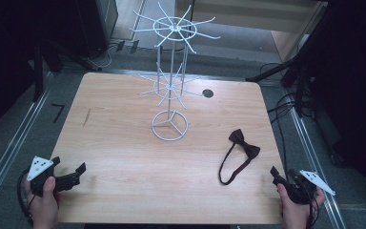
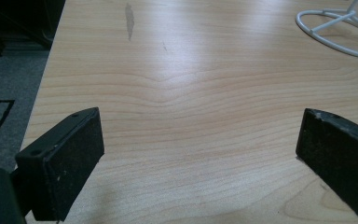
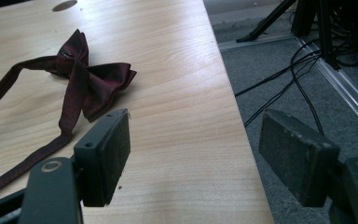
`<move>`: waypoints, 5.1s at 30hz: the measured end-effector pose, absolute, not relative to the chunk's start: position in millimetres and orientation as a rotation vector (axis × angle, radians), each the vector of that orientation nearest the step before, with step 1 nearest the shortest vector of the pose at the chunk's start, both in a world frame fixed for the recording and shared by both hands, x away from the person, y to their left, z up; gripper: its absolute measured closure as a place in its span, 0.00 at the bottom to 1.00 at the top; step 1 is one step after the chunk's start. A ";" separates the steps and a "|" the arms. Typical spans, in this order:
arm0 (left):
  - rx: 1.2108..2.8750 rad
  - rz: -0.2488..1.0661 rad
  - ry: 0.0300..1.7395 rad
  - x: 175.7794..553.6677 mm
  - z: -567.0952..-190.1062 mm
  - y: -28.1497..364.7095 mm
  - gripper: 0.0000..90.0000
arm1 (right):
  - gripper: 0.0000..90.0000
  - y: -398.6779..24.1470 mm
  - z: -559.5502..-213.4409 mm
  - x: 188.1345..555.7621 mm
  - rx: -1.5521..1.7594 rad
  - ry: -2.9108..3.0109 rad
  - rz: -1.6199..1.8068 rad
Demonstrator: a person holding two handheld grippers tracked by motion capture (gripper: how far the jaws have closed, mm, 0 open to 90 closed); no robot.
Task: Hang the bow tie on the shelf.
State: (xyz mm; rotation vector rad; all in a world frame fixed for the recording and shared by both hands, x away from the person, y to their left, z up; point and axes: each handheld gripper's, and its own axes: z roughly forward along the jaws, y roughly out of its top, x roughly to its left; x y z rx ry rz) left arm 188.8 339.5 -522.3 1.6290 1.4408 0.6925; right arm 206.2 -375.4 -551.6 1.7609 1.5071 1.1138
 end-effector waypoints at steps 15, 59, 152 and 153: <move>1.623 0.694 1.436 188.0 -522.2 340.2 0.02 | 0.39 -333.5 -524.3 230.5 1.669 1.722 1.105; 1.634 0.683 1.429 188.6 -522.5 339.9 0.02 | 0.90 -285.1 -522.7 332.6 1.636 2.141 0.597; 1.634 0.670 1.429 189.2 -522.6 341.2 0.02 | 0.96 -175.0 -386.6 347.4 1.311 1.872 1.296; 1.633 0.669 1.429 189.2 -522.6 341.2 0.02 | 0.96 -173.1 -387.9 349.2 1.313 1.877 1.295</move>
